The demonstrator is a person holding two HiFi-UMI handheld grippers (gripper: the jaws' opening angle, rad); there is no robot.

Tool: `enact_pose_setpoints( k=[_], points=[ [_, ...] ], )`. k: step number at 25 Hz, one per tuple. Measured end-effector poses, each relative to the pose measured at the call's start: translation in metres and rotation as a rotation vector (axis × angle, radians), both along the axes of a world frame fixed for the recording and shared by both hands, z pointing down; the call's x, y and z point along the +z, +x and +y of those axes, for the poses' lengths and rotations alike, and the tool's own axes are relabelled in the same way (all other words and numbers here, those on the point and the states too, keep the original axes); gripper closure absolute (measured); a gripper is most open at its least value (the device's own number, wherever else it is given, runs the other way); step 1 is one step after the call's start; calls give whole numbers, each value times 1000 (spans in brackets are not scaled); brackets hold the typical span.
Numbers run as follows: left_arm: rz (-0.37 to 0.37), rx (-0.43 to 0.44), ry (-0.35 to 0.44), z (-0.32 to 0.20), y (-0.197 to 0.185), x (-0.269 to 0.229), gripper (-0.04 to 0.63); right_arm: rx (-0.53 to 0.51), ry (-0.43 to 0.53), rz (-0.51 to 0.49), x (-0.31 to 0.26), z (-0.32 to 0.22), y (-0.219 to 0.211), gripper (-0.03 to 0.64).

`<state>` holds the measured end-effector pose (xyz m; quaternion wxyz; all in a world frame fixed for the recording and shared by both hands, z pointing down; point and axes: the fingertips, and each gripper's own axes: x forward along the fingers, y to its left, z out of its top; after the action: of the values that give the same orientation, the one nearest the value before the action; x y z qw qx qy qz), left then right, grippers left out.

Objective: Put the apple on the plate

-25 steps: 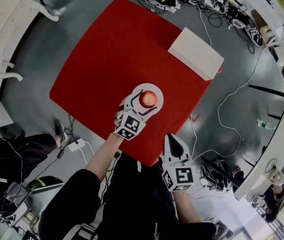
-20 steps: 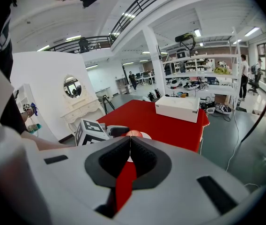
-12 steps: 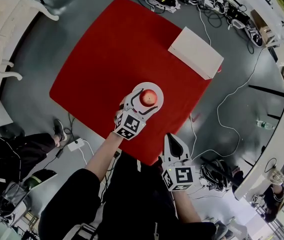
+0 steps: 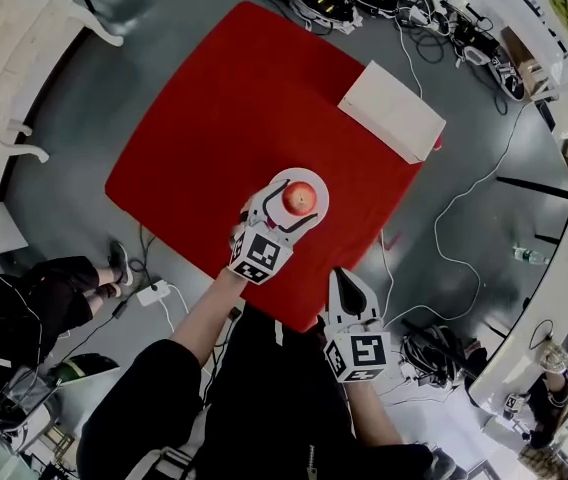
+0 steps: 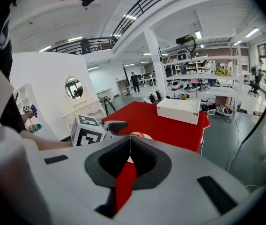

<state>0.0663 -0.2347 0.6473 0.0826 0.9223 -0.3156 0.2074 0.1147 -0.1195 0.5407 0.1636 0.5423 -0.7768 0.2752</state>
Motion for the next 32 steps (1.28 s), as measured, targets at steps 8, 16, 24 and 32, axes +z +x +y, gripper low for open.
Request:
enact_pose_setpoints(
  k=[8,16,24,32],
  points=[
    [19,-19,41,6,-6,-19,315,-22,24,-3,-9,0,-5,604],
    [14,-72,63,3,-18,-31,463,-38,39,0,-16,-2,-12,604],
    [4,-131,72,10,-27,-43,580,-55,56,2,-24,-2,-12,604],
    [6,-179,87,23,-43,-66,589,-81,96,-2,-36,-10,-14,604]
  ],
)
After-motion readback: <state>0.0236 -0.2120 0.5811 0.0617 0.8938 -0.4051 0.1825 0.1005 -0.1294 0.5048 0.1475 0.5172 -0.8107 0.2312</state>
